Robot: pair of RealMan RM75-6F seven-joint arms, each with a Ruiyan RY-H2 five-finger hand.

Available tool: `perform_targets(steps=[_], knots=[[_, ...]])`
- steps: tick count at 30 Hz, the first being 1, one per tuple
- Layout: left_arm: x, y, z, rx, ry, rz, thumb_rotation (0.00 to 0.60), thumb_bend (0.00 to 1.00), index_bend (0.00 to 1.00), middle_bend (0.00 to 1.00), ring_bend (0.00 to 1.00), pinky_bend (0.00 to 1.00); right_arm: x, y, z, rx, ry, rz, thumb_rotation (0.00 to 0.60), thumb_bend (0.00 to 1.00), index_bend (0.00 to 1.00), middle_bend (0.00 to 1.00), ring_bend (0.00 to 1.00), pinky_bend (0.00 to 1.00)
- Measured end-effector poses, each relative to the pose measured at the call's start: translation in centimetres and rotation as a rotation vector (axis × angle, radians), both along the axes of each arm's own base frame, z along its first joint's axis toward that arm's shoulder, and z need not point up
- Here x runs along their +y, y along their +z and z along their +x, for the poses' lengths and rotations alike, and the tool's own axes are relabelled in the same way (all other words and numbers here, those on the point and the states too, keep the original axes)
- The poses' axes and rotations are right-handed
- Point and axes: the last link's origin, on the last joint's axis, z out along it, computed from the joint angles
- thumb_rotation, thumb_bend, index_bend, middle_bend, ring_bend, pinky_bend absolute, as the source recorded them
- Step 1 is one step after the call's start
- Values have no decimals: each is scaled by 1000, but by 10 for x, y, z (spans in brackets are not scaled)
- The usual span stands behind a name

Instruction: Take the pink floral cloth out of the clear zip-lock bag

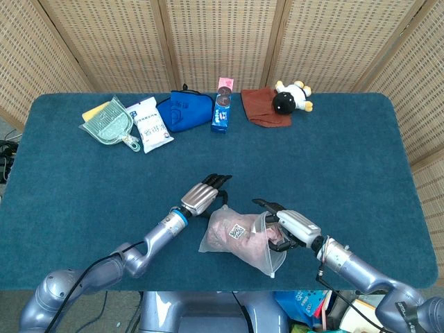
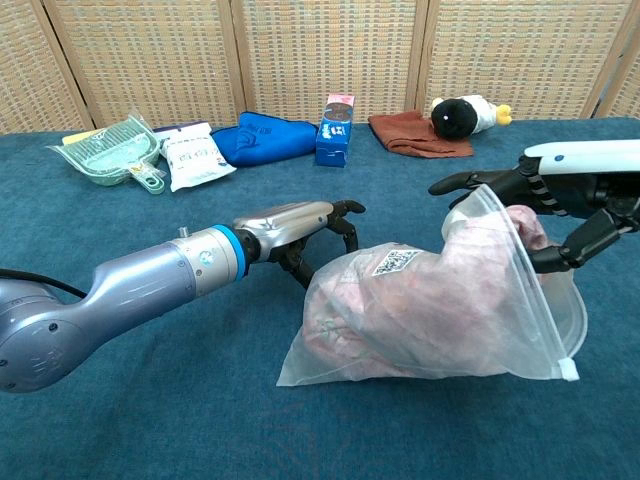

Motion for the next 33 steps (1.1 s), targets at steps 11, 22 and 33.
perform_targets(steps=[11,22,33], knots=[[-4,-6,5,-6,-1,-20,600,413,484,0,0,0,1,-1,1,-1,12,11,600,904,712,0,0,0],[-9,-11,8,-2,-6,-27,600,419,542,0,0,0,2,-2,2,-3,19,16,600,910,712,0,0,0],[-11,-12,11,-3,-12,-17,600,496,597,0,0,0,3,-1,4,-8,25,16,600,910,712,0,0,0]])
